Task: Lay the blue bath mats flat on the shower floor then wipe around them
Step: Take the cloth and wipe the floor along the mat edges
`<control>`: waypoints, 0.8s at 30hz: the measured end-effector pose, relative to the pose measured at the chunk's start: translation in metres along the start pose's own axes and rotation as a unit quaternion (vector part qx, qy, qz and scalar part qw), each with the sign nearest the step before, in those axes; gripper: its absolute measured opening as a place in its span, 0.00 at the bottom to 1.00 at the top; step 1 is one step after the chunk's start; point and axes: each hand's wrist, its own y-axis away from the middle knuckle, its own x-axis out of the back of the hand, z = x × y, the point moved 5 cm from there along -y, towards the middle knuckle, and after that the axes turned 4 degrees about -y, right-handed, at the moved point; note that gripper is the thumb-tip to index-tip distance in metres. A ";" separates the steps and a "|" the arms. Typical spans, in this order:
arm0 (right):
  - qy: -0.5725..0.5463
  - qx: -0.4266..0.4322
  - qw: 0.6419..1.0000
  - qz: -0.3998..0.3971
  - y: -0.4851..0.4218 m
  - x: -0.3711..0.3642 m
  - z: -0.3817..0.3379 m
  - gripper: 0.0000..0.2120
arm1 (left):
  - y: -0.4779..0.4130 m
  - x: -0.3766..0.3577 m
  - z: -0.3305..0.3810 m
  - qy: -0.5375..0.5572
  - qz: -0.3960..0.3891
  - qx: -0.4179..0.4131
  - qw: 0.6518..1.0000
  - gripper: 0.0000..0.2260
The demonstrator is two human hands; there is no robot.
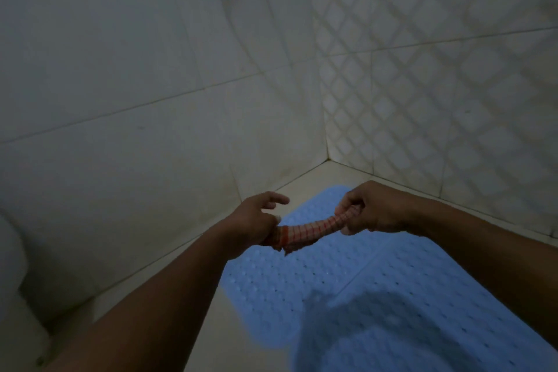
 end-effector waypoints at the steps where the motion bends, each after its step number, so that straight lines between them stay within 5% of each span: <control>1: 0.054 0.013 0.998 0.021 -0.003 0.004 -0.001 0.05 | 0.003 -0.004 0.005 0.016 -0.041 -0.009 0.999 0.12; 3: 0.106 0.025 0.993 0.052 -0.008 0.011 0.002 0.10 | 0.009 -0.012 0.012 0.003 -0.118 -0.019 0.993 0.10; 6: 0.126 0.044 0.989 0.071 -0.013 0.017 0.012 0.12 | 0.012 -0.023 0.017 -0.164 -0.167 -0.018 0.972 0.18; 12: 0.140 0.058 0.988 0.038 -0.016 0.024 0.023 0.10 | -0.015 -0.024 0.030 -0.260 -0.076 -0.076 0.960 0.07; 24: 0.144 0.097 0.982 0.070 -0.047 0.060 0.038 0.06 | -0.063 -0.029 0.052 -0.363 -0.026 -0.138 0.921 0.09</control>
